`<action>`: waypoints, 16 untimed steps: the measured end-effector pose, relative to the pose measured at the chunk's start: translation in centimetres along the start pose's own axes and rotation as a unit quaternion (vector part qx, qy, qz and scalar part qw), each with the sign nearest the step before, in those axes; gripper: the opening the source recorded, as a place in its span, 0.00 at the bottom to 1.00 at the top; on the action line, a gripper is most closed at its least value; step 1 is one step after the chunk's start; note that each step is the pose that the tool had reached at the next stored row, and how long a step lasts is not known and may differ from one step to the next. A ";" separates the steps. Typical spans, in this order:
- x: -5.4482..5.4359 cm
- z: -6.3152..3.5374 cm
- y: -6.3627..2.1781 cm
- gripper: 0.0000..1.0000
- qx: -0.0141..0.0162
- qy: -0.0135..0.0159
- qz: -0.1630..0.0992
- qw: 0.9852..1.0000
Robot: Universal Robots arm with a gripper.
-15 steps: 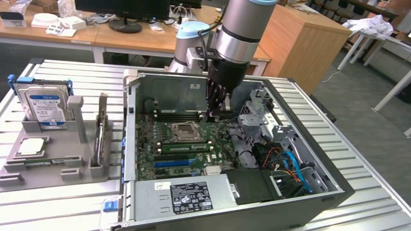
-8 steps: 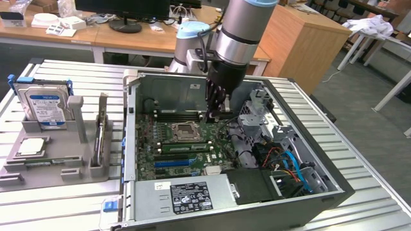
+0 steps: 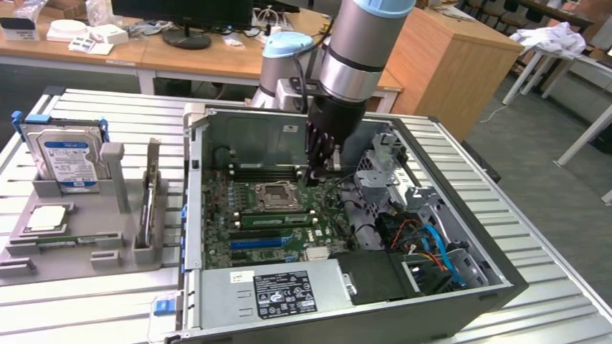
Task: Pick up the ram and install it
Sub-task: 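Press down the ram until it locks into place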
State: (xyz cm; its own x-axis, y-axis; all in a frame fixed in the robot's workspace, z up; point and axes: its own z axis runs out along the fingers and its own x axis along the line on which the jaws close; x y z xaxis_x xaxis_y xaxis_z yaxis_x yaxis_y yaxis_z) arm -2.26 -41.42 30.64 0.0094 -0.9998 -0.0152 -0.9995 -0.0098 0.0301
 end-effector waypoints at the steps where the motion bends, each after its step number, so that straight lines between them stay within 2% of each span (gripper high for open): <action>1: 0.0 0.08 0.00 0.11 0.000 0.000 0.000 1.000; 16: 0.0 1.13 -0.03 0.11 0.000 0.000 0.000 1.000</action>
State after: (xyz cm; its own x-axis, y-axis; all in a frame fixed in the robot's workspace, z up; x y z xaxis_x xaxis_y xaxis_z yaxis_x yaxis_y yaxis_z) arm -2.26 -41.41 29.51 0.0094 -0.9998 -0.0153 -0.9995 -0.0099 0.0301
